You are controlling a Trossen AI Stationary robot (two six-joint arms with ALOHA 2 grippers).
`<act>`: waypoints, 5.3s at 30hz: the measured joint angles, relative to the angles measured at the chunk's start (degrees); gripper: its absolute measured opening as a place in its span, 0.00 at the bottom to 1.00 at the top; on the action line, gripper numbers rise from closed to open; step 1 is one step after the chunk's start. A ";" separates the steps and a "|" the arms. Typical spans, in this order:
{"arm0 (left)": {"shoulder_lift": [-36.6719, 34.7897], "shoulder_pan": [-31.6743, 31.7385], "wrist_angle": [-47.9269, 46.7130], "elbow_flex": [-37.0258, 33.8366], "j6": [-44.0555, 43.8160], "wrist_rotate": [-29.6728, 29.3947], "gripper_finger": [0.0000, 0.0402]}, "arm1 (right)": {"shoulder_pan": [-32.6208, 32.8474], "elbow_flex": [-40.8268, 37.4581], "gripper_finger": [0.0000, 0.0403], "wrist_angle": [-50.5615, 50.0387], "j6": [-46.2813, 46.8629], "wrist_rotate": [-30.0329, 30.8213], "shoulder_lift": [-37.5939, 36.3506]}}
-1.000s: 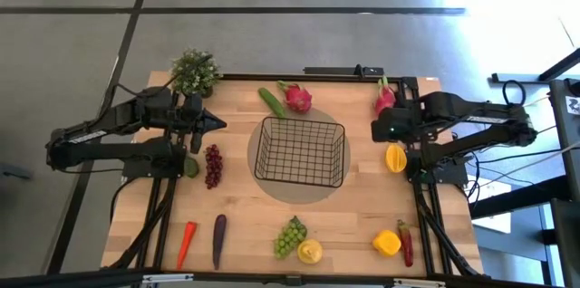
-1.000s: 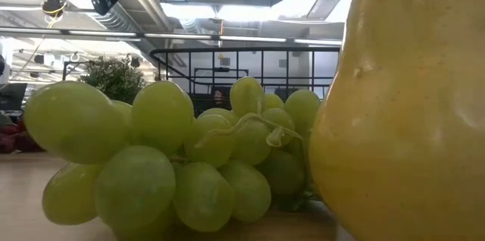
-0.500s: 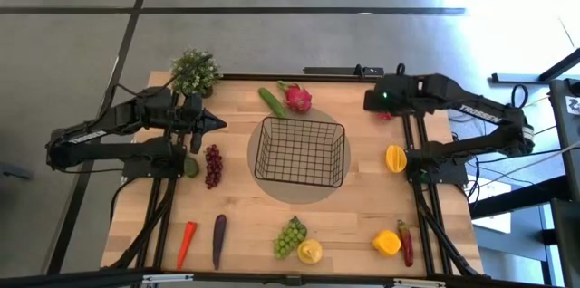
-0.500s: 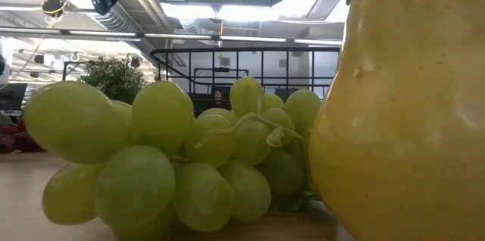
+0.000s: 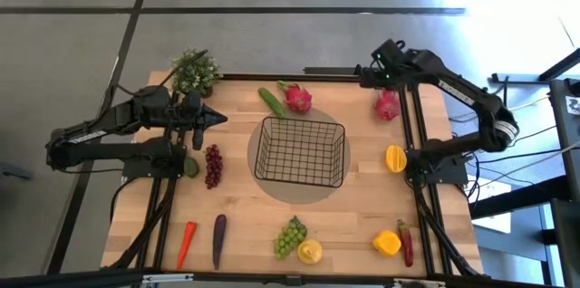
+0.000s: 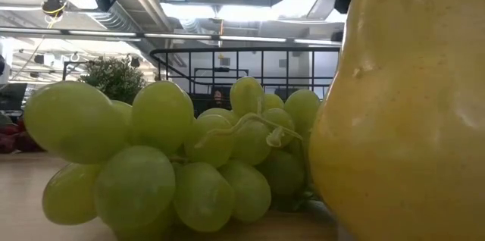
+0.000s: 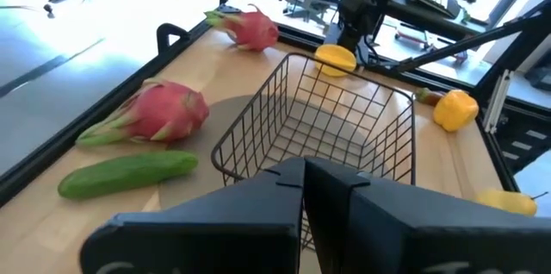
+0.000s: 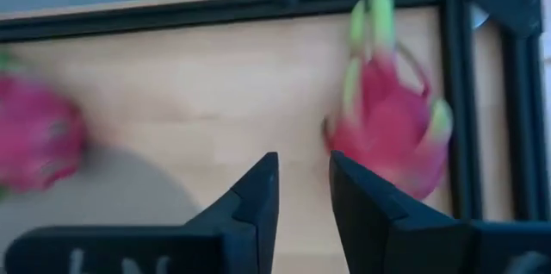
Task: Build produce basket
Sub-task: Put the right pink dragon fruit into the black wire basket
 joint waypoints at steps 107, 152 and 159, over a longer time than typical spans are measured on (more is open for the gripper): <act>0.00 0.02 -0.09 0.00 -0.37 -0.04 0.00 | -13.68 -1.77 0.16 2.15 -7.55 -5.04 26.25; 0.00 0.02 -0.71 0.00 1.60 -0.04 0.00 | -5.53 3.41 0.28 2.95 -29.84 -12.53 26.25; 0.02 0.01 -1.97 -0.02 3.07 -0.04 0.00 | -4.71 10.03 0.32 -8.34 -26.83 -16.39 26.24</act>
